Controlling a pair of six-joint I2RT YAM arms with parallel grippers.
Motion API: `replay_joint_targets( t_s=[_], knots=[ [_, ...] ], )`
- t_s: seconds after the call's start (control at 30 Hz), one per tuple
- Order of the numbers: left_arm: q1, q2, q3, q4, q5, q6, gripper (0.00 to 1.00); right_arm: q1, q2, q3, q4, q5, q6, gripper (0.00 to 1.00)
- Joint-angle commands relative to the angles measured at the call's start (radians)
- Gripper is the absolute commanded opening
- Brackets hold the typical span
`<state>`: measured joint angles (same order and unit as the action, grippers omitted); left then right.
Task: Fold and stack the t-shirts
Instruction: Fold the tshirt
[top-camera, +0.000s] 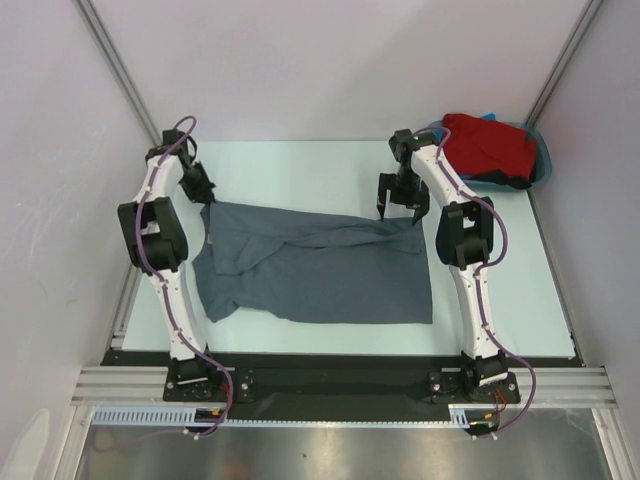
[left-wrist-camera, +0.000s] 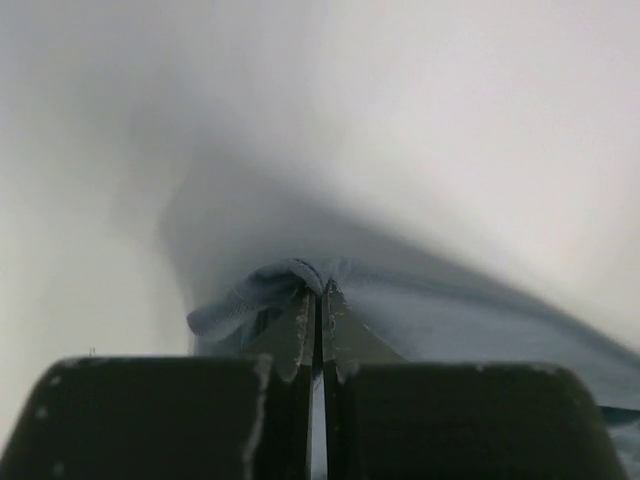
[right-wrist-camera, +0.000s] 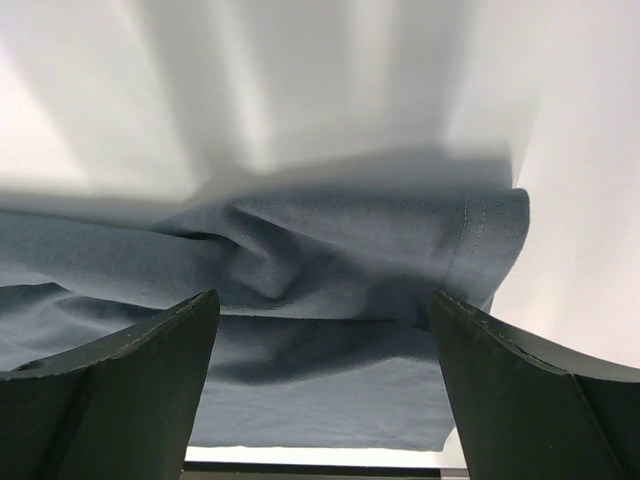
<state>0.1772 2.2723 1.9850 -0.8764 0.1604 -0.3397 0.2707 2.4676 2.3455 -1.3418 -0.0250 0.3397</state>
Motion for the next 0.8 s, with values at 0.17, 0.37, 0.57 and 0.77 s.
replay_joint_targets(
  t_s=[0.17,0.37,0.57,0.77],
  knots=[
    [0.008,0.102,0.115,-0.004,0.027,-0.008,0.36,-0.004,0.008,0.032,-0.080,-0.007,0.005,0.93],
    [0.013,0.096,0.115,0.022,0.025,-0.035,0.95,-0.001,0.008,0.031,-0.080,-0.007,0.010,0.93],
    [0.015,-0.002,0.094,-0.010,0.008,-0.015,1.00,0.002,0.001,0.018,-0.079,-0.006,0.012,0.93],
    [0.013,-0.115,-0.018,-0.004,0.002,0.001,1.00,0.007,-0.004,0.005,-0.068,-0.007,0.010,0.93]
  ],
)
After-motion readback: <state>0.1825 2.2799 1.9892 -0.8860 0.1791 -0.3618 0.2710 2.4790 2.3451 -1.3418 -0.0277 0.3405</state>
